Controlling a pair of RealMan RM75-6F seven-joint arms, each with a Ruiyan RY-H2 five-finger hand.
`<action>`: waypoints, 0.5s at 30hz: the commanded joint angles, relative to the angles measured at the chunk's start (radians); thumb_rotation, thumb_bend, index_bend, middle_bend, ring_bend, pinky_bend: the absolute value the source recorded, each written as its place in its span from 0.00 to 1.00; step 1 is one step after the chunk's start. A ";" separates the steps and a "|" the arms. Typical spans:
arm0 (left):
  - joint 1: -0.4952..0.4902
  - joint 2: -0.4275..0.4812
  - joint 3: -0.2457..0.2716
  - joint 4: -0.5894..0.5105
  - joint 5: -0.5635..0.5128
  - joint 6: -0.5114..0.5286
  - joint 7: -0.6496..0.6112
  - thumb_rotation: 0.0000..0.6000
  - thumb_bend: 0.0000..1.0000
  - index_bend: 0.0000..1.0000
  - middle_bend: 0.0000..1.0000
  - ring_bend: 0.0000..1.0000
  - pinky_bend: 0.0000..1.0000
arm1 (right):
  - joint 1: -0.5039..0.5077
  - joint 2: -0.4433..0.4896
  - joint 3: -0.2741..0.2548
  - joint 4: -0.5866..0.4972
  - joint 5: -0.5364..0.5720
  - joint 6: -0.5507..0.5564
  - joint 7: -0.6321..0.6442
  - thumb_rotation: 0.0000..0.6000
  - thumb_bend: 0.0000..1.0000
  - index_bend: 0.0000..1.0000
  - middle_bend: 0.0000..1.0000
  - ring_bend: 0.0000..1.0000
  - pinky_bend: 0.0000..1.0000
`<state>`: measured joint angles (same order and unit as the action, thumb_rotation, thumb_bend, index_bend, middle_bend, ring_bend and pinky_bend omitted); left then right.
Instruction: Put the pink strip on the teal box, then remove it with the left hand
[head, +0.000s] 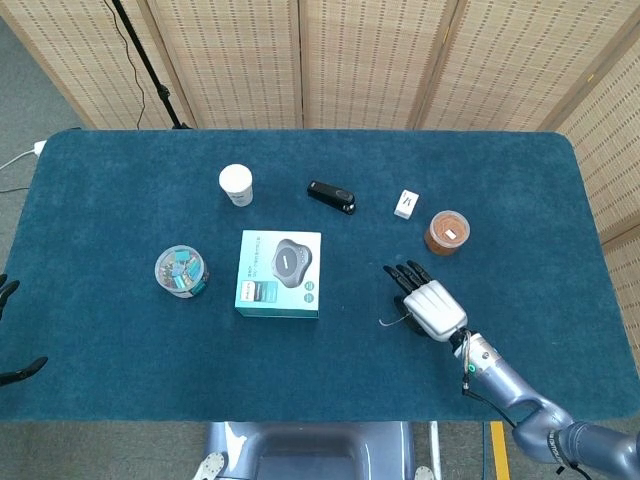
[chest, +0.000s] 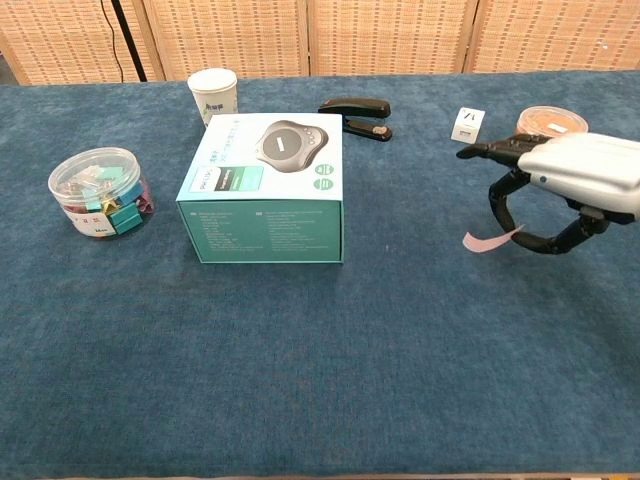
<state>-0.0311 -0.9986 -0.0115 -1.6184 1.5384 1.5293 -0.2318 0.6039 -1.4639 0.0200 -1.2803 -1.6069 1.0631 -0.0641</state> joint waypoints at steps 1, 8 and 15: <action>-0.001 0.001 0.001 -0.001 0.001 -0.001 -0.001 1.00 0.00 0.00 0.00 0.00 0.00 | -0.009 0.034 0.038 -0.047 0.007 0.059 -0.018 1.00 0.49 0.59 0.00 0.00 0.00; 0.007 0.005 0.005 0.002 0.011 0.013 -0.021 1.00 0.00 0.00 0.00 0.00 0.00 | -0.011 0.101 0.129 -0.149 0.045 0.143 -0.080 1.00 0.49 0.61 0.00 0.00 0.00; 0.010 0.010 0.005 0.010 0.015 0.020 -0.050 1.00 0.00 0.00 0.00 0.00 0.00 | 0.031 0.155 0.217 -0.236 0.083 0.145 -0.152 1.00 0.49 0.62 0.00 0.00 0.00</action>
<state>-0.0209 -0.9888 -0.0067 -1.6091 1.5528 1.5491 -0.2808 0.6174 -1.3219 0.2175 -1.4987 -1.5368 1.2119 -0.1916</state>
